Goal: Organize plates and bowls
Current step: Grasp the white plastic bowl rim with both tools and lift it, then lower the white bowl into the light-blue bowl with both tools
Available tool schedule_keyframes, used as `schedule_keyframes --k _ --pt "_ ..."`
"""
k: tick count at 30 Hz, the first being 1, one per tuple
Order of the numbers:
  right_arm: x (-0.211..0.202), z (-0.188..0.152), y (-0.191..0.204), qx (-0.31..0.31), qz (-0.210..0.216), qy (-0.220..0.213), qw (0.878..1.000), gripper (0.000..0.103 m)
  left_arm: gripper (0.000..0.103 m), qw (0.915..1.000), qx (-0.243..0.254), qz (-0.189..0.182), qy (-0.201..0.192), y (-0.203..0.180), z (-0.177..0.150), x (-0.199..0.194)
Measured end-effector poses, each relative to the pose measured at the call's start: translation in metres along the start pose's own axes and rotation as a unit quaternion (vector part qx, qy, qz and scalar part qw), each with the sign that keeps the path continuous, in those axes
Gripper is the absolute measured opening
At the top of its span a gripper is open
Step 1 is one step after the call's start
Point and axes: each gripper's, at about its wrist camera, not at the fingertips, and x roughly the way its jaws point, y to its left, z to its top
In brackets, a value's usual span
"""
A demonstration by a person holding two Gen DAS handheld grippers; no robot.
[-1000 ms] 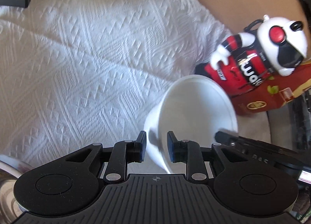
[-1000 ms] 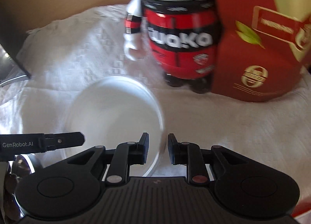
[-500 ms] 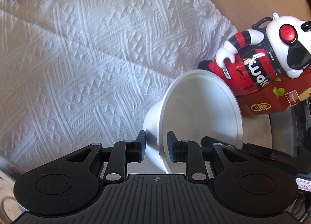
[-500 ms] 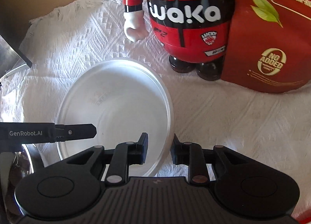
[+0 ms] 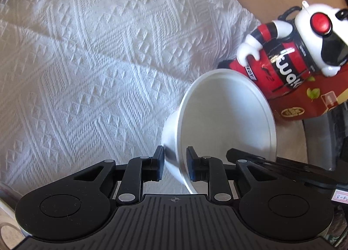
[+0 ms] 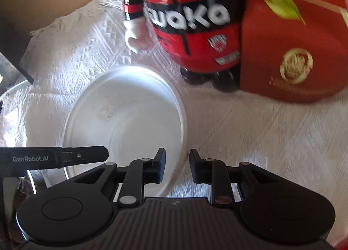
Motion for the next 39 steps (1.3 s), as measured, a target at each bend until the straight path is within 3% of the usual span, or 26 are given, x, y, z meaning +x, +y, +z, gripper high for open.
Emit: schedule_keyframes --k 13,16,20,24,27,33,39 --pt "0.017 -0.005 -0.011 0.043 0.019 0.009 0.999 0.025 0.025 0.9994 -0.002 0.035 0.005 -0.004 0.006 0.021" --pt "0.016 -0.005 -0.007 0.033 0.020 0.010 0.999 0.024 0.025 0.9996 -0.005 0.027 0.005 -0.004 0.010 0.022" --pt "-0.003 -0.007 0.008 0.001 0.017 -0.011 1.000 0.024 0.024 0.9997 0.013 0.012 -0.015 -0.009 0.005 -0.009" --pt "-0.037 -0.013 0.028 -0.034 0.029 -0.030 0.999 0.024 0.023 0.9995 -0.006 -0.007 -0.030 -0.008 -0.005 -0.056" --pt "-0.067 -0.023 0.041 -0.043 0.046 -0.046 0.997 0.024 0.023 0.9990 0.016 -0.007 -0.040 -0.017 -0.017 -0.092" --pt "-0.117 -0.050 0.052 -0.065 0.054 -0.056 0.995 0.024 0.025 0.9976 0.069 -0.004 -0.011 -0.039 -0.059 -0.124" --pt "-0.134 -0.087 0.054 -0.069 0.033 -0.038 0.996 0.025 0.025 0.9952 0.087 -0.014 0.043 -0.041 -0.097 -0.124"
